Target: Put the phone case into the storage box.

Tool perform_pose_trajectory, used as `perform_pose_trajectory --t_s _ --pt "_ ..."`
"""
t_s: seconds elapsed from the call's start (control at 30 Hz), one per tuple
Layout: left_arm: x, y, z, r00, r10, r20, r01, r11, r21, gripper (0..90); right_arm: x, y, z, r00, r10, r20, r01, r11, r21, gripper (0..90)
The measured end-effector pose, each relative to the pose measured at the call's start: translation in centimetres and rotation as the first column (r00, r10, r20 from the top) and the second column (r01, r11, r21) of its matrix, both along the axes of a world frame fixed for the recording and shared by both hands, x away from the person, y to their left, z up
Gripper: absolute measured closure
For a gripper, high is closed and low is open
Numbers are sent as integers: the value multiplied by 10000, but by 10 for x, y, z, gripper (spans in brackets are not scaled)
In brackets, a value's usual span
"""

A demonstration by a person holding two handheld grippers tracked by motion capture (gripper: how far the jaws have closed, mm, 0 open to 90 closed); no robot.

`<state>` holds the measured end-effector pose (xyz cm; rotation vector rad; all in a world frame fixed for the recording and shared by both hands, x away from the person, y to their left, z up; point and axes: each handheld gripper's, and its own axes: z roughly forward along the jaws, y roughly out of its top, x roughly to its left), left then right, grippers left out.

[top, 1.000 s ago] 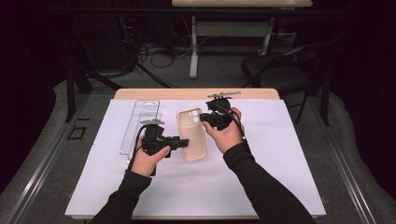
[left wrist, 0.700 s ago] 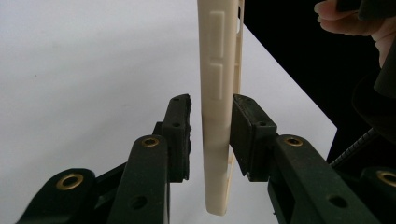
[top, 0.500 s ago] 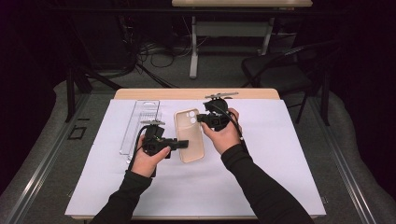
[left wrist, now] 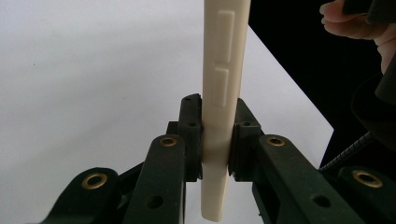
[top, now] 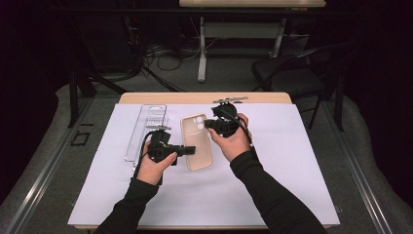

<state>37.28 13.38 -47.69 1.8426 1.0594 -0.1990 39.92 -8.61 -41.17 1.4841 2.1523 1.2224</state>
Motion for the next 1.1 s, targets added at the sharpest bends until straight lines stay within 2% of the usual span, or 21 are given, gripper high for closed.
perform_pose_trajectory --t_s 0.33,1.1 --pt "1 1 -1 9997 50 -238 -53 9999 -129 800 0 1 -1 10000 34 8 -34 10000 -1 873" --pt "0 2 0 9996 -87 -257 82 9998 -169 806 0 0 -2 9999 96 -57 -96 9999 46 870"
